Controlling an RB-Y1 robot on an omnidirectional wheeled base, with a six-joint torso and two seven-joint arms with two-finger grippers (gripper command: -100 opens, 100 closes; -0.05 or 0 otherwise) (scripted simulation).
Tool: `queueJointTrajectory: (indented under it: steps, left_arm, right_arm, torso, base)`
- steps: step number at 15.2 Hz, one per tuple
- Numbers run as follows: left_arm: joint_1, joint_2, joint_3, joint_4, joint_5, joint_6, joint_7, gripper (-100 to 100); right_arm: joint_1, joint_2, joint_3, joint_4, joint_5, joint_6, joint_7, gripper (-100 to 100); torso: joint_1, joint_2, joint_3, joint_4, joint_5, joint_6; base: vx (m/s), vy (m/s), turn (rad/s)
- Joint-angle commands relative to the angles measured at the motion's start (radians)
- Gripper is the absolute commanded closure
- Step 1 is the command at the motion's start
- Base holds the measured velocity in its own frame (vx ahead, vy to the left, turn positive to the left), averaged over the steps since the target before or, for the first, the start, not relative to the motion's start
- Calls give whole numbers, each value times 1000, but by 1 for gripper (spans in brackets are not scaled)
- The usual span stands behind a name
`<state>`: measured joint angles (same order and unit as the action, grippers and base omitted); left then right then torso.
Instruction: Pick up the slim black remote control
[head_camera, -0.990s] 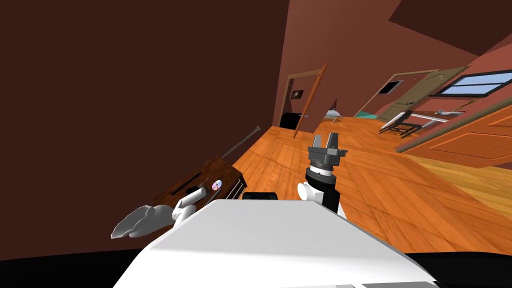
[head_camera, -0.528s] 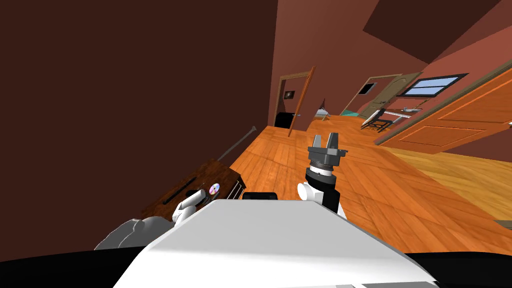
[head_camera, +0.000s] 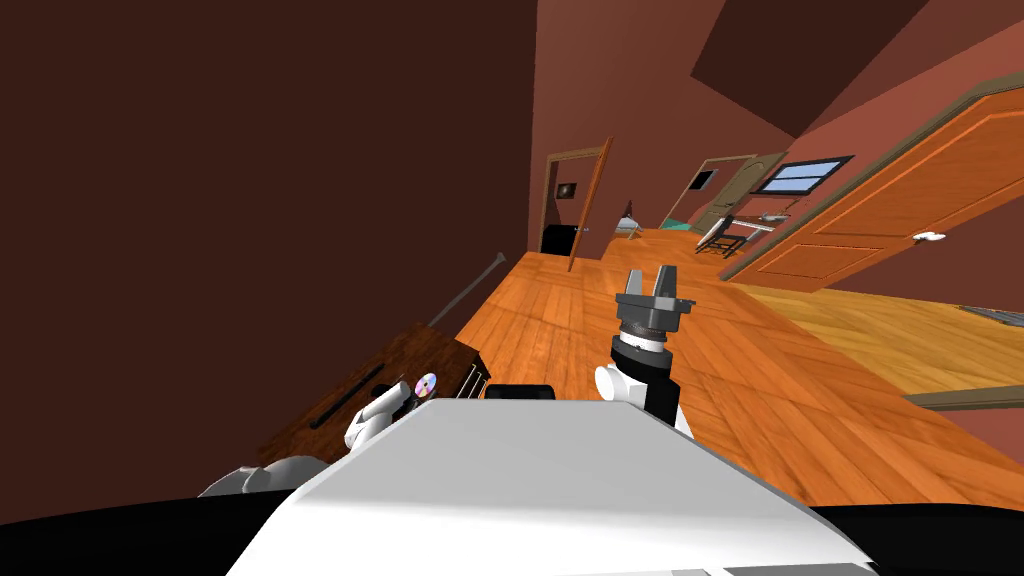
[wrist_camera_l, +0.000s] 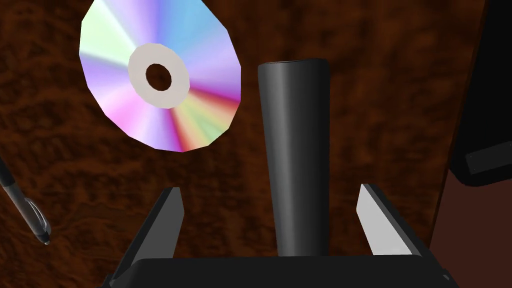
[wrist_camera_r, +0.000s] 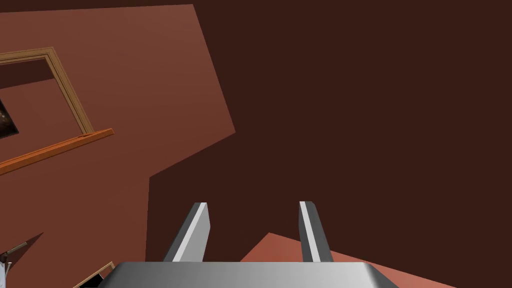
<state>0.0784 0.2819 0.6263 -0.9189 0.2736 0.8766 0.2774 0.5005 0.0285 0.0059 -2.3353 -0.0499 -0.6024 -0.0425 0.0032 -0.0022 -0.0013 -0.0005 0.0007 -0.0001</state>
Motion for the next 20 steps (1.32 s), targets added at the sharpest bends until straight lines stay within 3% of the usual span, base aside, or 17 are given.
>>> queueJointTrajectory:
  steps: [1,5,6,12,13,14,18,20]
  left_arm:
    - [-9,1,15,32,8,28,5,-100]
    - [-25,4,41,85,20,79,16,-100]
    - [-23,5,35,79,19,62,11,-100]
    - [-27,-27,3,155,11,-39,11,-100]
    - [-29,-19,10,147,14,-19,9,-100]
    - [-29,-20,9,152,14,-26,8,100]
    - [-28,-24,9,154,16,-21,9,100]
    - [-25,-11,20,119,16,13,11,100]
  right_arm:
    - [0,0,0,0,0,0,0,0]
    - [0,0,0,0,0,0,0,0]
    - [0,0,0,0,0,0,0,0]
    - [0,0,0,0,0,0,0,0]
    - [0,0,0,0,0,0,0,0]
    - [0,0,0,0,0,0,0,0]
    - [0,0,0,0,0,0,0,0]
    - [0,0,0,0,0,0,0,0]
  torso:
    - [0,0,0,0,0,0]
    - [2,0,0,0,0,0]
    - [2,0,0,0,0,0]
    - [1,-3,-2,-1,0,-1]
    - [1,-3,-2,-1,0,-1]
    - [0,-3,-2,-1,0,0]
    - [5,-3,-2,0,1,0]
    - [6,-3,-1,0,1,1]
  base:
    - [-6,36,-134]
    - [-3,58,-170]
    - [-1,31,-43]
    - [28,42,45]
    - [24,26,16]
    - [9,10,-2]
    - [-2,-7,3]
    - [-21,-30,-65]
